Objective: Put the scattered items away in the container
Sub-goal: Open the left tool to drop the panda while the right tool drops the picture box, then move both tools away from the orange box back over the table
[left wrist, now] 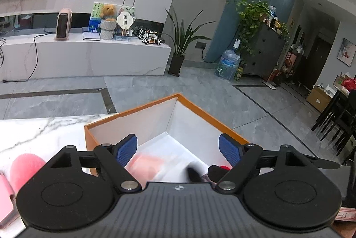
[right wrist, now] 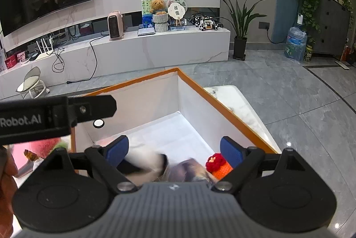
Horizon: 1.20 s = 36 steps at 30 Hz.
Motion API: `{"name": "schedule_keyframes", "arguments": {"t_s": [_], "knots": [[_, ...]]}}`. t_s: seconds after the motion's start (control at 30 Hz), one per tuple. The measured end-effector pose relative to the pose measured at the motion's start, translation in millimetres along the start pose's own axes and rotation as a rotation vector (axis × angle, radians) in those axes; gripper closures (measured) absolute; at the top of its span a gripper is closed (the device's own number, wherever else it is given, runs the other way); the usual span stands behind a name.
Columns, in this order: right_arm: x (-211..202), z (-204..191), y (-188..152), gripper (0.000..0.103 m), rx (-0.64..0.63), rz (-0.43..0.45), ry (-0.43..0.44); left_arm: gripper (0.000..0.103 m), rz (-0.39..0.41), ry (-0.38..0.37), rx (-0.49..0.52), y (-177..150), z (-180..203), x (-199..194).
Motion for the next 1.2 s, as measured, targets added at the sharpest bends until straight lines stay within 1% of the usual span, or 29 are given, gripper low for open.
{"name": "schedule_keyframes", "arguments": {"t_s": [0.3, 0.43, 0.8, 1.03, 1.2], "knots": [[-2.9, -0.7, 5.9, 0.012, 0.002, 0.010, 0.004, 0.007, -0.012, 0.001, -0.015, -1.2, -4.4, 1.2], [-5.1, -5.0, 8.4, 0.012, -0.002, 0.016, 0.010, 0.007, -0.009, 0.007, -0.017, -4.3, 0.2, -1.3], [-11.7, -12.9, 11.8, 0.012, -0.015, 0.027, 0.017, 0.007, 0.006, 0.013, -0.020, 2.7, -4.0, -12.1], [-13.3, -23.9, 14.6, 0.012, -0.026, 0.032, 0.032, 0.007, 0.012, 0.036, -0.018, 6.2, -19.9, -25.7], [-13.4, -32.5, 14.8, 0.012, -0.035, 0.032, 0.039, 0.007, 0.027, 0.068, -0.020, 11.6, -38.1, -39.9]]}}
Point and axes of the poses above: each gripper's, at about its wrist camera, not at the fingertips, and x roughly the way its jaws point, z to its right, y to its top, the point moved 10 cm from there along x, roughly the way its jaws point, and after that the axes turned 7 degrees about z, right-handed, at the moved point
